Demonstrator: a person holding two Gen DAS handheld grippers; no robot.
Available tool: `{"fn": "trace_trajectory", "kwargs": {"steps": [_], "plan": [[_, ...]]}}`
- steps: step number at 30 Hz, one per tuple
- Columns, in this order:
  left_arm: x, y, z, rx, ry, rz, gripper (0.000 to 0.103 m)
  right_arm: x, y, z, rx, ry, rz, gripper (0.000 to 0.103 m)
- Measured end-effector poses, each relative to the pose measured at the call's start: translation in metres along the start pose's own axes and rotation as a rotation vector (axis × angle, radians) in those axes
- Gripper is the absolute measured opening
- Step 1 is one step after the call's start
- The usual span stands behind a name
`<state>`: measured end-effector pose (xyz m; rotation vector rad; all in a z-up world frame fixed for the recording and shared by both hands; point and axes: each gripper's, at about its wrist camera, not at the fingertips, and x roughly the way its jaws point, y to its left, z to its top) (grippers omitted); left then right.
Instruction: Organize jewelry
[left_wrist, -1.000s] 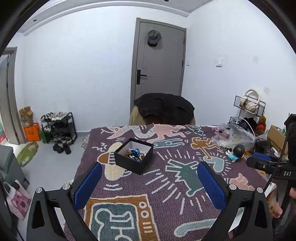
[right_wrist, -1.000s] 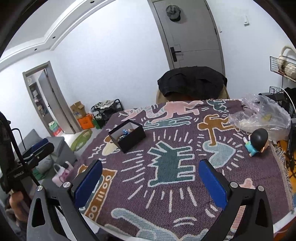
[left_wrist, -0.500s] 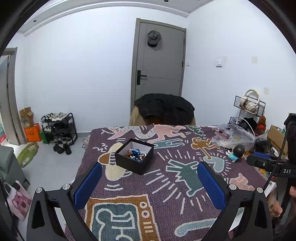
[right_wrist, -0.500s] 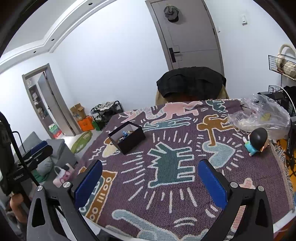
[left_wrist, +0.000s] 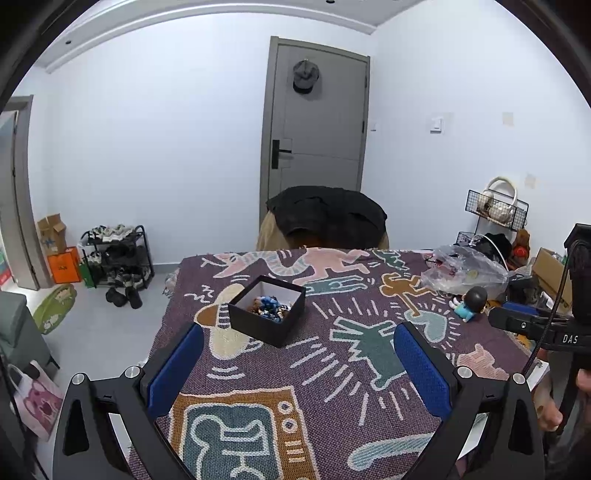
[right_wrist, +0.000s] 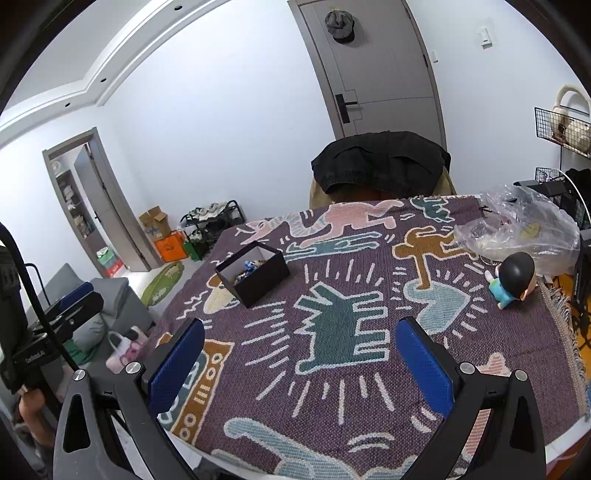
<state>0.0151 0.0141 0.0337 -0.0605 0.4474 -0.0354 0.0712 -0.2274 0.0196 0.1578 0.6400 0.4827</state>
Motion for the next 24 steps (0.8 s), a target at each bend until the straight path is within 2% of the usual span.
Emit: {"fn": "trace_trajectory", "kwargs": {"steps": [24], "plan": [[-0.0008, 0.0001, -0.0022, 0.005, -0.003, -0.007, 0.103, 0.0047, 0.0007, -0.0018, 0.013, 0.017, -0.002, 0.103]]}}
